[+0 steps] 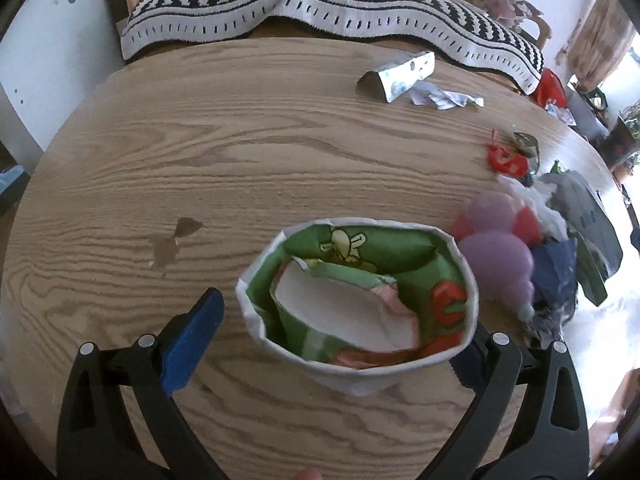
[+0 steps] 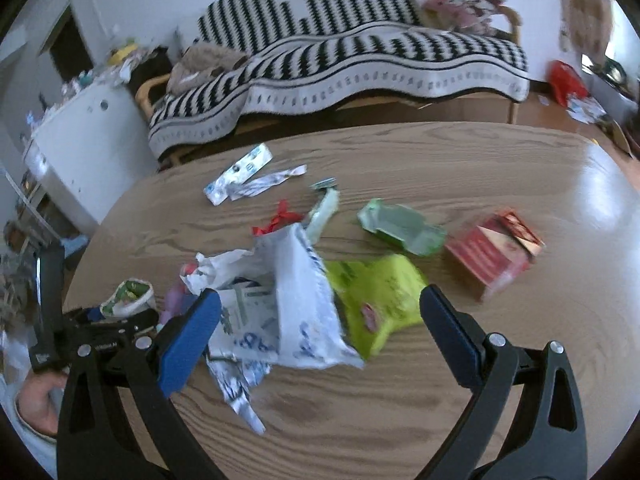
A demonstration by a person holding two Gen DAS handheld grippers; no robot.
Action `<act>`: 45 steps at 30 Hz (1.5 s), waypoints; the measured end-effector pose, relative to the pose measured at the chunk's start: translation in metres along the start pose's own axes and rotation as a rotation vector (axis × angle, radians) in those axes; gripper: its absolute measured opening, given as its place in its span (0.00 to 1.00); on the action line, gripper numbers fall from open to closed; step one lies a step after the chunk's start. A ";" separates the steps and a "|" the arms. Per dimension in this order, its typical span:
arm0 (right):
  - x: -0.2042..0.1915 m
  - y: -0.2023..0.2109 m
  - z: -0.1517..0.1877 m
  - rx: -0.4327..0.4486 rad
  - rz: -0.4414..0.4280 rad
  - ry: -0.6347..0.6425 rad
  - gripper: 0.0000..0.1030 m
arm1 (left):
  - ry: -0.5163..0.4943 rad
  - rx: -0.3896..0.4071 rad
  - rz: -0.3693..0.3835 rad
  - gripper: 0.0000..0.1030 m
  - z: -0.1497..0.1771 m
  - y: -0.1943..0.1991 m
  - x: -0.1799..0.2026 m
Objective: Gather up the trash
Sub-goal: 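Grasp the white paper bag with the left tool while the right tool grasps the white wrapper, then carry both items to the black bin and open both tools to drop them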
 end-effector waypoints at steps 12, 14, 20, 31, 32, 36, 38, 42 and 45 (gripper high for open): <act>-0.013 -0.045 0.002 -0.072 0.030 0.127 0.22 | 0.002 0.030 0.113 0.60 -0.011 0.000 -0.006; -0.012 -0.045 0.003 -0.068 0.037 0.128 0.20 | 0.001 0.041 0.112 0.58 -0.012 0.004 -0.007; -0.008 -0.038 0.004 -0.065 0.070 0.120 0.17 | 0.014 0.098 0.122 0.57 -0.016 0.027 -0.013; 0.000 0.008 -0.003 0.004 0.071 0.070 0.15 | 0.036 0.119 0.134 0.57 -0.010 0.056 -0.022; 0.001 0.010 -0.002 0.008 0.070 0.067 0.15 | 0.032 0.119 0.135 0.57 -0.009 0.057 -0.020; 0.005 0.018 0.000 0.016 0.065 0.058 0.15 | 0.025 0.117 0.129 0.57 -0.007 0.061 -0.016; 0.006 0.019 0.001 0.015 0.065 0.055 0.15 | 0.021 0.122 0.125 0.57 -0.006 0.064 -0.014; 0.009 0.026 0.004 0.026 0.054 0.040 0.15 | 0.015 0.122 0.112 0.57 -0.005 0.071 -0.013; 0.009 0.034 0.003 0.040 0.033 0.023 0.15 | 0.007 0.129 0.106 0.57 -0.004 0.078 -0.011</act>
Point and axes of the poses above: each gripper's, at about its wrist camera, not at the fingertips, and y roughly against the way its jaws point, x to its right, z to its underside, the point moved 5 cm from there along -y, roughly the way its jaws point, and after that the axes turned 1 degree about x, right-handed, at the moved point
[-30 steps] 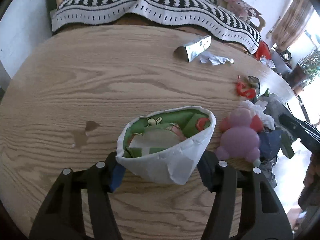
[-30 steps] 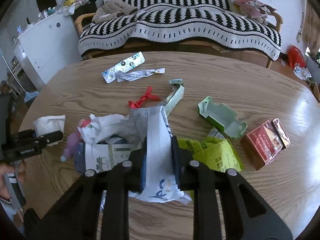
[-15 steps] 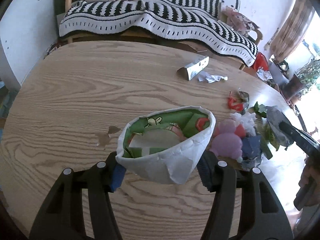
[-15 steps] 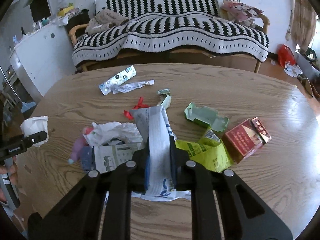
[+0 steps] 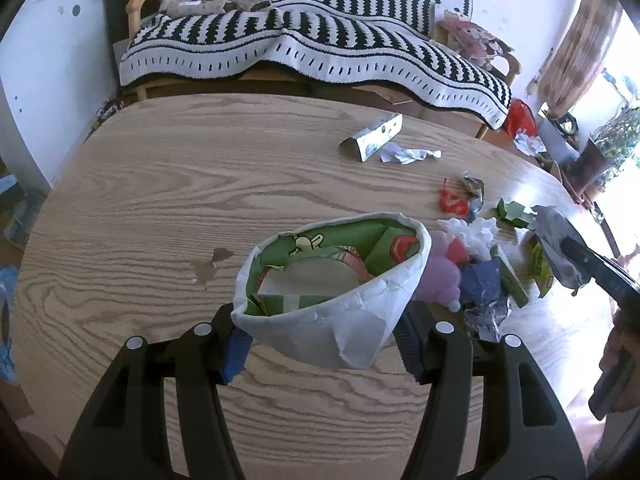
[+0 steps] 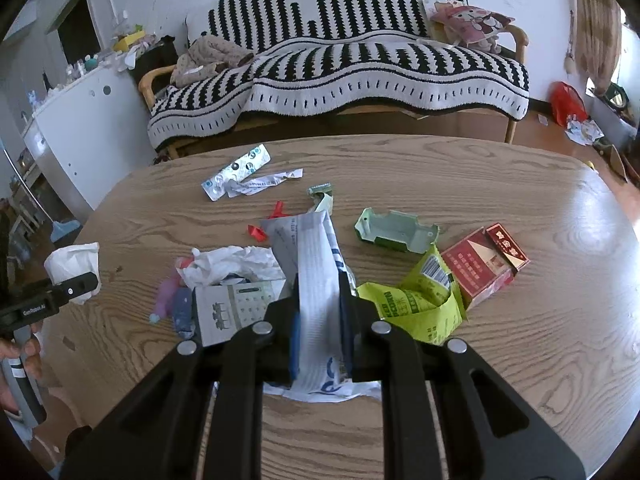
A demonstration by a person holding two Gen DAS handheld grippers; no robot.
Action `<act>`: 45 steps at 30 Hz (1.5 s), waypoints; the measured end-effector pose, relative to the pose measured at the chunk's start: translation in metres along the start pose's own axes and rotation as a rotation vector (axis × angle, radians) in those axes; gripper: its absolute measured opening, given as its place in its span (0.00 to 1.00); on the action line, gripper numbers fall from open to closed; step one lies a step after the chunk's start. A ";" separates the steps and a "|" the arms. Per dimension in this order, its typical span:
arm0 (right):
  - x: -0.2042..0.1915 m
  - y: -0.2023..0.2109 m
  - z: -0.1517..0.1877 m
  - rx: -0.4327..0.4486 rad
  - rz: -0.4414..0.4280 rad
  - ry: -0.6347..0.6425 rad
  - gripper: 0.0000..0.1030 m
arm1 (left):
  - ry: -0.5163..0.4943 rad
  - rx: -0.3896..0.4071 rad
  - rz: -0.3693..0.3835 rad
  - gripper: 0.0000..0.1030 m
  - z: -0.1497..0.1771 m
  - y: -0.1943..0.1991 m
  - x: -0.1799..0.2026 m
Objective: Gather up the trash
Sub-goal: 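Carry both items to the black bin and open both tools to drop them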
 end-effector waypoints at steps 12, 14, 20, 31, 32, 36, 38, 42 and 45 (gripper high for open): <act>-0.001 0.073 -0.032 0.160 -0.129 -0.084 0.15 | -0.020 0.071 -0.001 0.58 0.000 0.053 0.012; 0.001 0.071 -0.018 0.138 -0.111 -0.087 0.15 | -0.026 0.070 0.002 0.58 0.005 0.058 0.017; 0.018 0.082 0.032 0.097 -0.094 -0.135 0.15 | -0.078 0.033 0.052 0.58 0.029 0.061 0.054; 0.089 0.232 0.077 0.260 0.077 -0.184 0.15 | -0.292 0.059 0.234 0.58 0.075 0.099 0.204; 0.095 0.242 0.089 0.263 0.092 -0.199 0.15 | -0.324 0.038 0.272 0.58 0.093 0.099 0.227; 0.126 0.278 0.149 0.248 0.154 -0.279 0.15 | -0.420 -0.063 0.387 0.58 0.159 0.093 0.289; 0.143 0.294 0.171 0.243 0.185 -0.308 0.15 | -0.495 -0.135 0.431 0.58 0.202 0.086 0.323; 0.175 0.312 0.223 0.216 0.203 -0.393 0.15 | -0.592 -0.242 0.469 0.58 0.268 0.068 0.367; 0.205 0.276 0.298 0.074 0.226 -0.517 0.15 | -0.659 -0.321 0.456 0.59 0.322 0.042 0.389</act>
Point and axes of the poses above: each gripper's, at about its wrist camera, not at the fingertips, and y roughly against the way its jaws point, x to its right, z to its underside, the point moved 5 cm from there along -y, roughly the way its jaws point, and after that the axes turned 1 degree about x, right-handed, at the moved point
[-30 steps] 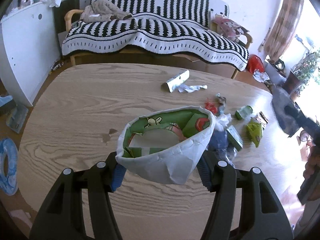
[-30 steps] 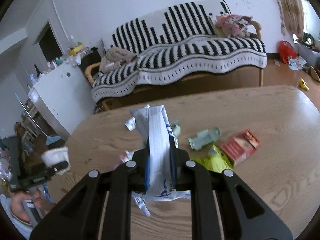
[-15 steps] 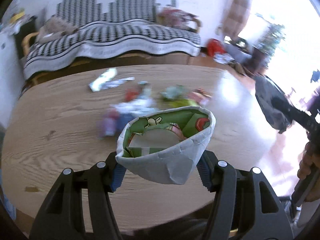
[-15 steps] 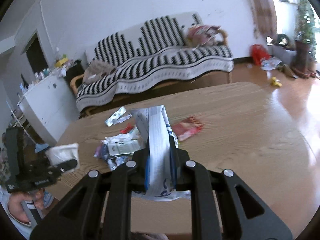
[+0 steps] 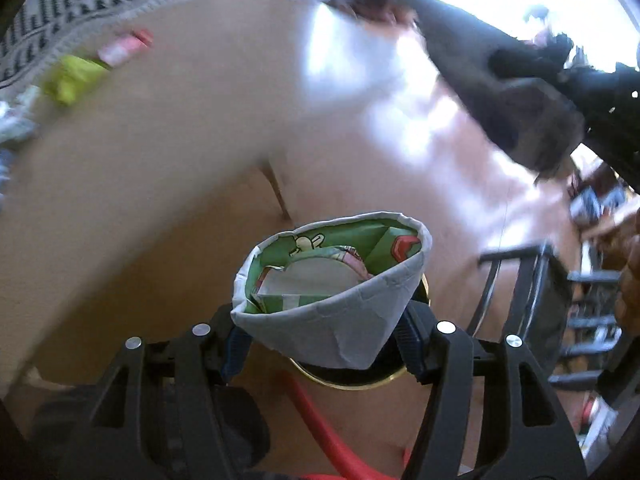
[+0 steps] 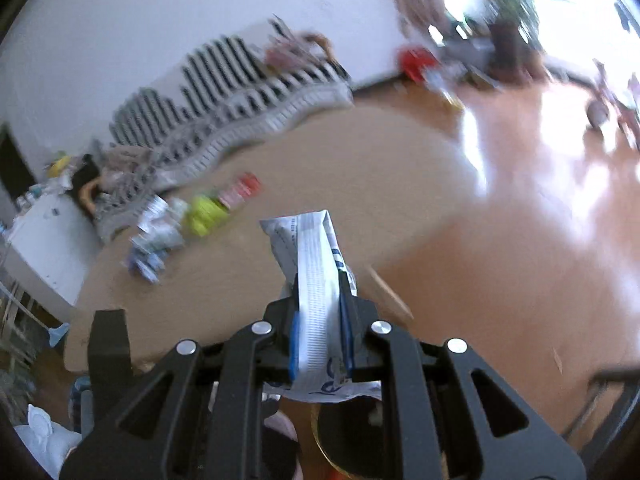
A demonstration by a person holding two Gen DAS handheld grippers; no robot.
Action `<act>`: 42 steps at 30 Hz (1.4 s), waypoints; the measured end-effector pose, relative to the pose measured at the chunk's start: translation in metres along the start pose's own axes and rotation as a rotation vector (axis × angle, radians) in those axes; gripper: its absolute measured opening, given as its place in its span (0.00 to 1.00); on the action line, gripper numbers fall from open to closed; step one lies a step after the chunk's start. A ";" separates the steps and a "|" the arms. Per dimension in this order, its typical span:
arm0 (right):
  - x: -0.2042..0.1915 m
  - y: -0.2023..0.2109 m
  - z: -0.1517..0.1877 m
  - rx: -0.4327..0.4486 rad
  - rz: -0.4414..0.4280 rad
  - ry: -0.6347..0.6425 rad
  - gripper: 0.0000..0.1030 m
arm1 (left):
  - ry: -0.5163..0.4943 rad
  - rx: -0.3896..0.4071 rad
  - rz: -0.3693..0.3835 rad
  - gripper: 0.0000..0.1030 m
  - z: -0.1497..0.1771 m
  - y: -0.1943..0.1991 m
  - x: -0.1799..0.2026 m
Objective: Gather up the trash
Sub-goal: 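Carry both items to the black bin and open both tools to drop them, then grasp the pink-purple toy with the left tool while the right tool grasps the yellow-green snack bag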
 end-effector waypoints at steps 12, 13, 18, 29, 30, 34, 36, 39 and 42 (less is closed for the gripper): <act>0.086 -0.085 0.101 -0.264 0.072 -0.150 0.15 | -0.009 -0.184 -0.055 0.58 0.044 -0.121 -0.005; 0.084 -0.089 0.100 -0.269 0.072 -0.158 0.15 | -0.003 -0.192 -0.052 0.58 0.045 -0.122 -0.007; 0.080 -0.096 0.099 -0.281 0.073 -0.168 0.15 | -0.009 -0.243 -0.041 0.58 0.050 -0.139 -0.006; 0.086 -0.091 0.094 -0.277 0.073 -0.209 0.76 | -0.029 -0.222 -0.040 0.95 0.054 -0.127 0.006; 0.089 -0.084 0.088 -0.236 0.086 -0.221 0.93 | -0.034 -0.212 -0.048 0.94 0.054 -0.125 0.007; 0.103 -0.062 0.070 -0.150 0.121 -0.255 0.93 | -0.008 -0.173 -0.051 0.94 0.048 -0.112 0.004; 0.109 -0.044 0.058 -0.056 0.200 -0.240 0.93 | 0.012 -0.065 -0.037 0.94 0.035 -0.084 0.005; 0.107 -0.020 0.043 0.086 0.305 -0.193 0.93 | 0.005 0.121 -0.028 0.94 0.010 -0.028 0.010; 0.084 -0.009 0.022 0.203 0.295 -0.138 0.93 | 0.067 0.234 -0.016 0.94 -0.009 0.027 -0.009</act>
Point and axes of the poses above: each gripper's, at about its wrist camera, not at the fingertips, and y roughly against the way its jaws point, x to its right, z to its underside, the point moved 5 cm from there along -y, roughly the way its jaws point, and after that the axes turned 1 degree about x, right-handed, at the moved point
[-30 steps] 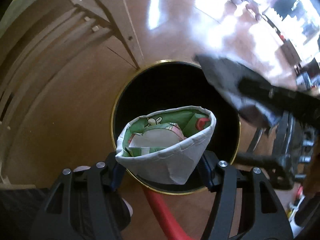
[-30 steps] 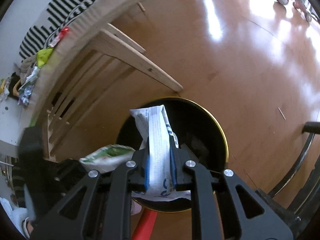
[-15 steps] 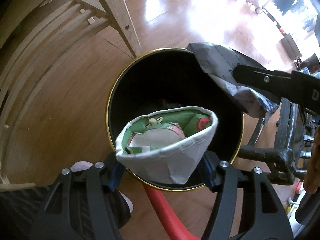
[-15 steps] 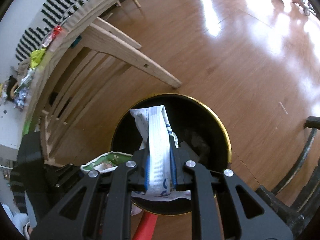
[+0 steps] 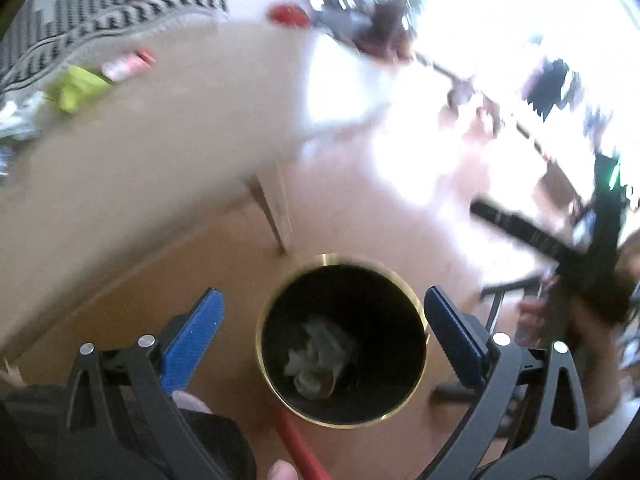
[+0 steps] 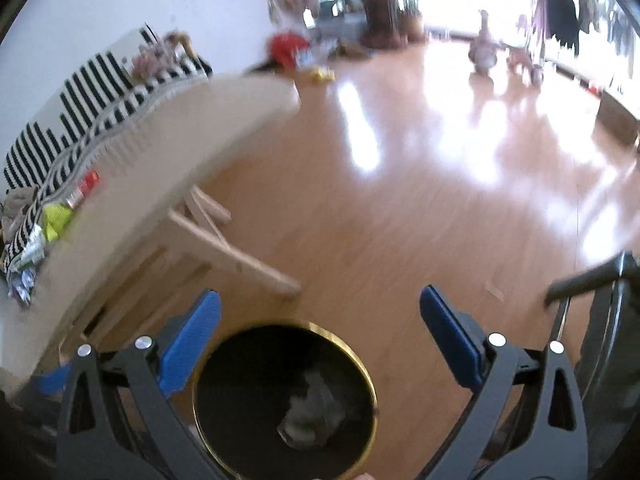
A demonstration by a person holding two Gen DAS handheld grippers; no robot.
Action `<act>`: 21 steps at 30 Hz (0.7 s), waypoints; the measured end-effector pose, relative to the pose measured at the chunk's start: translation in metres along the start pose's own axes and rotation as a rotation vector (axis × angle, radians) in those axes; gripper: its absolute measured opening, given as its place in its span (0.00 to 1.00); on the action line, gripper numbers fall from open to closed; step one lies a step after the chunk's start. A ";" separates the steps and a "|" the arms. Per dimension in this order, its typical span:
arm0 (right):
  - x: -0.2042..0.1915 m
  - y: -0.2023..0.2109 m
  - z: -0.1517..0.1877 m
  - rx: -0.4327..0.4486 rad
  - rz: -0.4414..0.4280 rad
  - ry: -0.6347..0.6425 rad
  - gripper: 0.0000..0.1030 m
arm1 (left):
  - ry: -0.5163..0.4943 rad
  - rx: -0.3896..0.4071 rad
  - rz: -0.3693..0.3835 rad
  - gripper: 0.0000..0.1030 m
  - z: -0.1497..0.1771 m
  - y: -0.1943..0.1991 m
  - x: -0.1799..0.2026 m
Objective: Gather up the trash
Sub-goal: 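Grasp the pink-purple toy with the left tool while the right tool grasps the yellow-green snack bag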
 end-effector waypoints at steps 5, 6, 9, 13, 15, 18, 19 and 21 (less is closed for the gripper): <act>-0.068 -0.008 -0.023 0.057 -0.127 0.099 0.93 | 0.183 0.146 -0.148 0.94 -0.037 0.072 -0.092; -0.088 -0.013 -0.025 0.051 -0.162 0.122 0.93 | 0.212 0.158 -0.189 0.94 -0.039 0.082 -0.114; -0.141 -0.026 -0.027 0.035 -0.228 0.179 0.93 | 0.324 0.180 -0.332 0.94 -0.035 0.110 -0.189; -0.223 -0.047 -0.023 -0.013 -0.328 0.267 0.93 | 0.467 0.200 -0.461 0.94 -0.024 0.139 -0.280; -0.251 -0.053 -0.022 -0.040 -0.370 0.296 0.93 | 0.510 0.202 -0.508 0.94 -0.023 0.149 -0.317; -0.296 -0.064 -0.028 -0.041 -0.405 0.358 0.93 | 0.520 0.178 -0.549 0.94 -0.030 0.152 -0.355; -0.314 -0.068 -0.031 -0.034 -0.412 0.375 0.93 | 0.513 0.168 -0.550 0.94 -0.033 0.152 -0.366; -0.340 -0.076 -0.038 -0.040 -0.435 0.383 0.93 | 0.476 0.139 -0.565 0.94 -0.045 0.144 -0.379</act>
Point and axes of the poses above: each gripper's, at about its wrist camera, not at the fingertips, and y roughly against the way its jaws point, x to its right, z to its underside, the point moved 5 cm from there along -y, roughly the way its jaws point, and after that the axes turned 1 degree about x, right-handed, at the moved point
